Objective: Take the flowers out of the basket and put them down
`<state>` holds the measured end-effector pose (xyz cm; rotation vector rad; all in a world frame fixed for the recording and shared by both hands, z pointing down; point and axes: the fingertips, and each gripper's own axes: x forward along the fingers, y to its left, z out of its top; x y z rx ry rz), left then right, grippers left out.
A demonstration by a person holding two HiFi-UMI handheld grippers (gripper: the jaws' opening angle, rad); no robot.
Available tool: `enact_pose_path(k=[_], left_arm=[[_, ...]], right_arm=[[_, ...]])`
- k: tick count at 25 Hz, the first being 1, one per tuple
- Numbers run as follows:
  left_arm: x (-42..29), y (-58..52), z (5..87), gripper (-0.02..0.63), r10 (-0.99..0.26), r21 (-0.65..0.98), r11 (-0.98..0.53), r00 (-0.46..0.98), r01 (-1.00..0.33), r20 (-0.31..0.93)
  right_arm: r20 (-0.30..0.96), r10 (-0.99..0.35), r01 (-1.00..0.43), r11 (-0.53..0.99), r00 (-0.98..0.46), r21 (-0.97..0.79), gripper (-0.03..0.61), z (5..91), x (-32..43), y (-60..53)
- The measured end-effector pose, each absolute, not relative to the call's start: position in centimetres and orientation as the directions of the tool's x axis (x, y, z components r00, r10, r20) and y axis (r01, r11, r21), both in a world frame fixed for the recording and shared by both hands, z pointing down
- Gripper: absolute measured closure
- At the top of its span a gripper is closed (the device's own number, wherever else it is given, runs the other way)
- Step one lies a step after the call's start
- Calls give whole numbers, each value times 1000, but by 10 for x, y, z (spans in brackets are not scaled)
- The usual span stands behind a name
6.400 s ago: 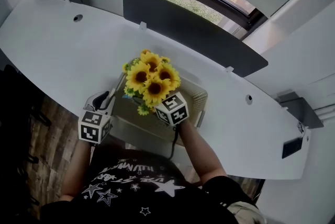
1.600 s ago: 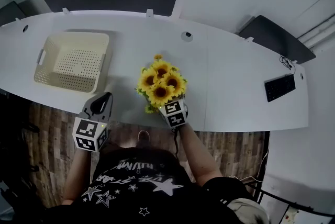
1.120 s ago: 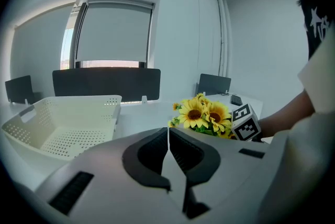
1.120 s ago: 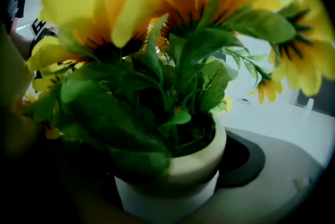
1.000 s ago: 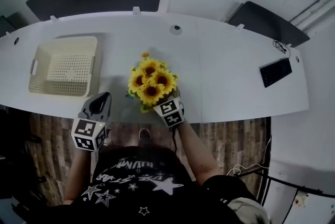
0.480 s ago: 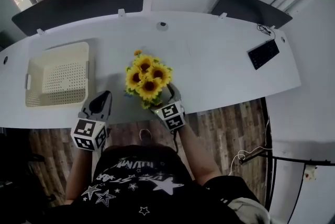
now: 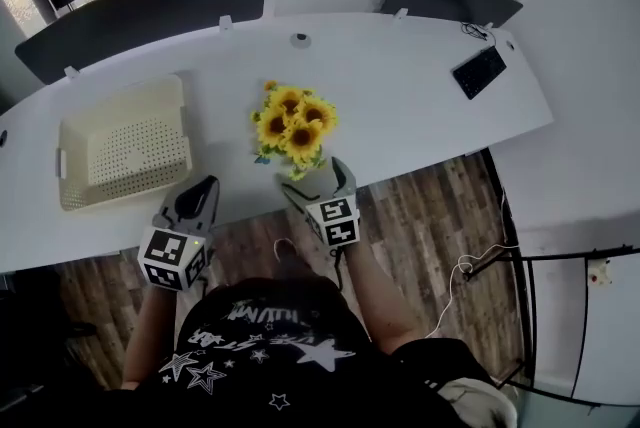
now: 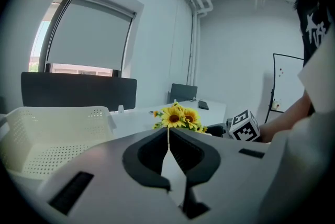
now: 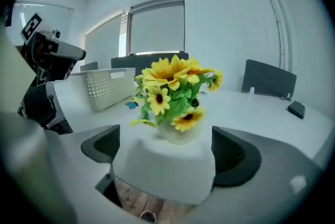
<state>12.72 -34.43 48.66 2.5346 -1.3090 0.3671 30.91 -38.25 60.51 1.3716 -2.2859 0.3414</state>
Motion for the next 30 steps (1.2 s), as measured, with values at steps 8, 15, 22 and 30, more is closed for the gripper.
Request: enact_pose_path(k=[8,15,22,30], left_arm=[[94,-308,485,597,-725,137,-603,612,-786,316],[50,-277,489,597,-709,148,-622,634,-769,309],[20,-251,491,597,-688,159,-645,659,-747,303],[10,-228,494,597,-661,185,-665,686,-723,303]], right_arm=[[474,-796,-905,426,-377,-3,86,584,284,-336],[406,-853,-931,364,-328,13,382,555,239,-298],[333,-913,-961,269,-234,62,575,525,214,-254],[334,-915,-954,277,-226,114,575,504,195,-204]])
